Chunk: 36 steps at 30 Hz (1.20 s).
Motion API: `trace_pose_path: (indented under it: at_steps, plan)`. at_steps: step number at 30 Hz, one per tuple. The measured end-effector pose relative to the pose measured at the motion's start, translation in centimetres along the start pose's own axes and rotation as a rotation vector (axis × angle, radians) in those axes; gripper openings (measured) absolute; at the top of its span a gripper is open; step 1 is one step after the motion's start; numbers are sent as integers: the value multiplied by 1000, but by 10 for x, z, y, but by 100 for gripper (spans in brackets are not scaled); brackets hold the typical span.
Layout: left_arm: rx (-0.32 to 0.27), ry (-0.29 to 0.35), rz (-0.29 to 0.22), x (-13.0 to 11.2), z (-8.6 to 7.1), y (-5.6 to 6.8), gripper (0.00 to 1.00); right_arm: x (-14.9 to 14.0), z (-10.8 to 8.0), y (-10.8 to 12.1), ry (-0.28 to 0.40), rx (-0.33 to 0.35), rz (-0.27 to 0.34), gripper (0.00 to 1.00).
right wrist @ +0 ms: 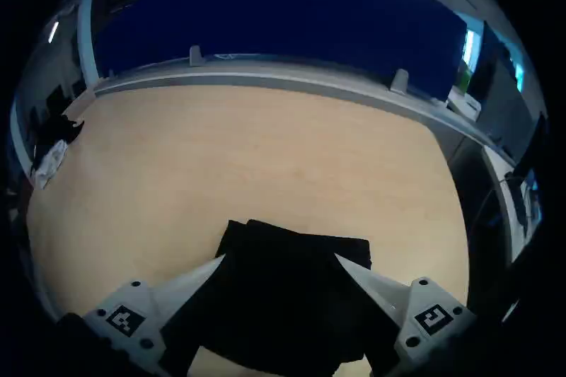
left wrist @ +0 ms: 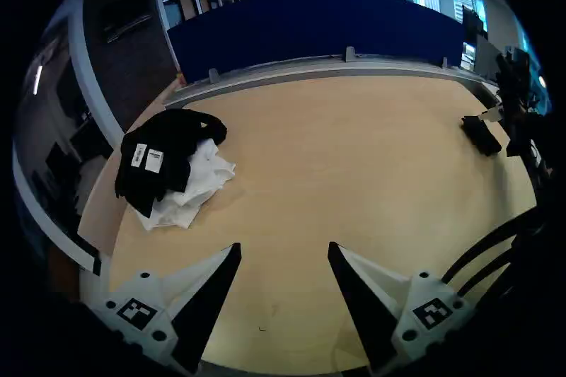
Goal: Fold towel
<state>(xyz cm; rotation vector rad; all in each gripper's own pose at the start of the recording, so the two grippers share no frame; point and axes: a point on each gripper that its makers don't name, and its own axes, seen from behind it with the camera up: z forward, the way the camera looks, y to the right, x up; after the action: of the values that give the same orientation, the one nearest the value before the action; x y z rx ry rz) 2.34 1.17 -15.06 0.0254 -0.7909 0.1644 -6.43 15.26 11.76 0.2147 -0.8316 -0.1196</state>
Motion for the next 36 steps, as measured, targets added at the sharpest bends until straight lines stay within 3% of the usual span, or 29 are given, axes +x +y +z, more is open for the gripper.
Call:
trace_pose_path:
  at_steps: [9,18,29,36]
  plan:
    - [-15,26,-11,5,2,-4,91,14,-38,-12,48,-30,-15,100]
    - [-26,50,-28,6,3,-9,91,23,-82,-52,147,-47,-1,100]
    - [-26,98,-48,13,5,-19,91,61,-147,-122,386,-82,24,100]
    - [-27,127,-80,19,10,-24,91,82,-191,-149,568,-165,66,100]
